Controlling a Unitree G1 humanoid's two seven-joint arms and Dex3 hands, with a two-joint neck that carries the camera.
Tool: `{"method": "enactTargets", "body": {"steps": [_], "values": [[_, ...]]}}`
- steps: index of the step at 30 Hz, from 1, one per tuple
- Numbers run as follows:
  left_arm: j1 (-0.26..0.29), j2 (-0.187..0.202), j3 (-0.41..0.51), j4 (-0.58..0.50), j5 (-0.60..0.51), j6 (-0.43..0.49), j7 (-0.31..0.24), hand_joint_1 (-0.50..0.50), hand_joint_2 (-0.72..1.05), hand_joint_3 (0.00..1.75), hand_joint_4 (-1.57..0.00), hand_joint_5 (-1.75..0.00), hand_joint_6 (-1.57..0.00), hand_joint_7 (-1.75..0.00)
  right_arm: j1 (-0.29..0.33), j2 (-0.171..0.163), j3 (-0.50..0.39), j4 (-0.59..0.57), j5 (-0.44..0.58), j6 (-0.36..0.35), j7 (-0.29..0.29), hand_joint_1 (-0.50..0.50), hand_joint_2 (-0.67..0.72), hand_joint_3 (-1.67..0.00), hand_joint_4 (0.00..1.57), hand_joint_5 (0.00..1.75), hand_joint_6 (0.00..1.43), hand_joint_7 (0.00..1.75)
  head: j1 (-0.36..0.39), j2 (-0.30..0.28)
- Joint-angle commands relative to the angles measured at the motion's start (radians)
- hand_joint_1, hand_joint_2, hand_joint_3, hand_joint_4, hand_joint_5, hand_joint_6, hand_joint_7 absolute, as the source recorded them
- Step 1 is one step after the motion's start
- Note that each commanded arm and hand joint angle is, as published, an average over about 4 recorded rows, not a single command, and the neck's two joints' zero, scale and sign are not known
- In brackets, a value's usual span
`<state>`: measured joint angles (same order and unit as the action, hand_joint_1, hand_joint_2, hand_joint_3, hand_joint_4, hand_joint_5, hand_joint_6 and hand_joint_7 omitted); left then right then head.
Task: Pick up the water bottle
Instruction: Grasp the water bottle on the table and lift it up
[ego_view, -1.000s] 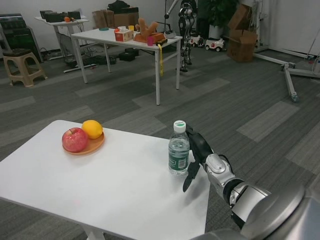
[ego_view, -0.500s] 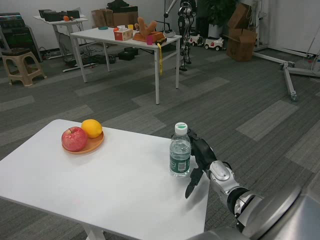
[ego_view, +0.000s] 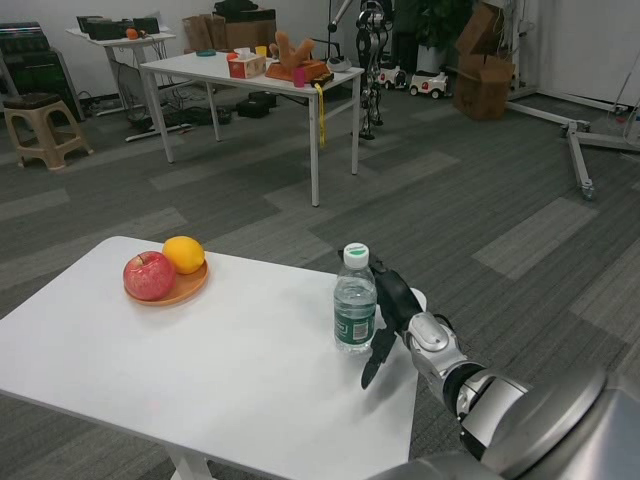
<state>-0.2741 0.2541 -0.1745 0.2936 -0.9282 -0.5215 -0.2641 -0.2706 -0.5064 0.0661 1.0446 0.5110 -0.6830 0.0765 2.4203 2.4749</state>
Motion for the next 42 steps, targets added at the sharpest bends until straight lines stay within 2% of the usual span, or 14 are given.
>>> {"method": "enactTargets", "body": {"steps": [1, 5, 9, 11, 15, 19, 22, 26, 30, 33, 35, 38, 40, 42], "values": [[-0.004, 0.004, 0.003, 0.000, 0.000, -0.005, -0.003, -0.48, -0.72, 0.02, 0.00, 0.00, 0.00, 0.00, -0.033, 0.001, 0.023, 0.017, 0.004, -0.001, -0.009, -0.42, 0.60, 0.00, 0.00, 0.00, 0.00, 0.40, 0.003, 0.000], [-0.004, 0.002, 0.005, 0.001, 0.000, -0.005, -0.003, -0.48, -0.70, 0.09, 0.00, 0.00, 0.00, 0.00, -0.043, -0.001, 0.041, 0.021, 0.004, -0.001, -0.009, -0.44, 0.60, 0.00, 0.00, 0.15, 0.00, 0.52, 0.005, 0.000], [-0.004, 0.002, 0.005, 0.001, -0.001, -0.005, -0.003, -0.48, -0.70, 0.07, 0.00, 0.00, 0.00, 0.00, -0.044, -0.001, 0.045, 0.021, 0.003, -0.002, -0.011, -0.42, 0.53, 0.00, 0.02, 0.73, 0.00, 0.87, 0.004, -0.001], [-0.004, 0.002, 0.005, 0.002, -0.001, -0.005, -0.003, -0.48, -0.72, 0.04, 0.00, 0.00, 0.00, 0.00, -0.045, 0.000, 0.044, 0.020, 0.003, -0.003, -0.015, -0.42, 0.46, -0.04, 0.11, 0.85, 0.00, 1.05, 0.004, -0.002], [-0.004, 0.002, 0.003, 0.002, -0.001, -0.005, -0.003, -0.48, -0.72, 0.07, 0.00, 0.00, 0.00, 0.00, -0.044, 0.000, 0.043, 0.020, 0.003, -0.004, -0.019, -0.42, 0.17, -0.32, 0.59, 1.04, 0.32, 1.27, 0.004, -0.001], [-0.004, 0.002, 0.003, 0.002, -0.001, -0.005, -0.003, -0.48, -0.72, 0.09, 0.00, 0.00, 0.00, 0.00, -0.044, 0.000, 0.042, 0.020, 0.003, -0.005, -0.024, -0.42, -0.07, -0.95, 1.01, 1.16, 0.83, 1.40, 0.004, -0.003], [-0.004, 0.002, 0.003, 0.002, -0.001, -0.005, -0.003, -0.48, -0.72, 0.07, 0.00, 0.00, 0.00, 0.00, -0.044, 0.000, 0.041, 0.020, 0.003, -0.007, -0.026, -0.42, -0.21, -1.19, 1.19, 1.28, 1.06, 1.47, 0.006, -0.005], [-0.004, 0.002, 0.003, 0.002, -0.001, -0.005, -0.004, -0.48, -0.72, 0.07, 0.00, 0.00, 0.00, 0.00, -0.040, 0.000, 0.040, 0.018, 0.003, -0.010, -0.029, -0.42, -0.32, -1.41, 1.27, 1.36, 1.18, 1.47, 0.007, -0.003], [-0.004, 0.002, 0.003, 0.002, -0.001, -0.005, -0.003, -0.48, -0.72, 0.07, 0.00, 0.00, 0.00, 0.00, -0.032, 0.002, 0.041, 0.012, 0.003, -0.010, -0.028, -0.42, -0.43, -1.51, 1.27, 1.36, 1.20, 1.36, 0.009, -0.004], [-0.004, 0.002, 0.002, 0.002, -0.001, -0.007, -0.003, -0.48, -0.72, 0.09, 0.00, 0.00, 0.00, 0.00, -0.023, 0.003, 0.042, 0.002, 0.003, -0.010, -0.018, -0.42, -0.53, -1.51, 1.24, 1.58, 1.10, 1.52, 0.011, -0.005], [-0.004, 0.002, 0.002, 0.002, -0.001, -0.008, -0.004, -0.48, -0.72, 0.09, 0.00, 0.00, 0.00, 0.00, -0.016, 0.001, 0.046, -0.010, 0.003, -0.009, 0.000, -0.42, -0.54, -1.47, 1.11, 1.65, 0.87, 1.68, 0.013, -0.007], [-0.003, 0.002, 0.001, 0.004, -0.001, -0.008, -0.004, -0.48, -0.72, 0.04, 0.00, 0.00, 0.00, 0.00, -0.004, -0.009, 0.059, -0.044, 0.003, -0.009, 0.046, -0.42, -0.59, -1.47, 0.70, 1.58, 0.51, 1.75, 0.014, -0.008], [-0.002, 0.002, 0.001, 0.004, -0.001, -0.008, -0.003, -0.48, -0.72, 0.04, 0.00, 0.00, 0.00, 0.00, 0.003, -0.012, 0.057, -0.066, 0.003, -0.009, 0.057, -0.42, -0.60, -1.55, 0.59, 1.55, 0.43, 1.75, 0.015, -0.010], [-0.002, 0.002, 0.000, 0.004, -0.001, -0.008, -0.003, -0.48, -0.72, 0.09, 0.00, 0.00, 0.00, 0.00, 0.013, -0.012, 0.048, -0.094, 0.002, -0.009, 0.060, -0.42, -0.60, -1.59, 0.59, 1.53, 0.47, 1.71, 0.015, -0.010]]}}
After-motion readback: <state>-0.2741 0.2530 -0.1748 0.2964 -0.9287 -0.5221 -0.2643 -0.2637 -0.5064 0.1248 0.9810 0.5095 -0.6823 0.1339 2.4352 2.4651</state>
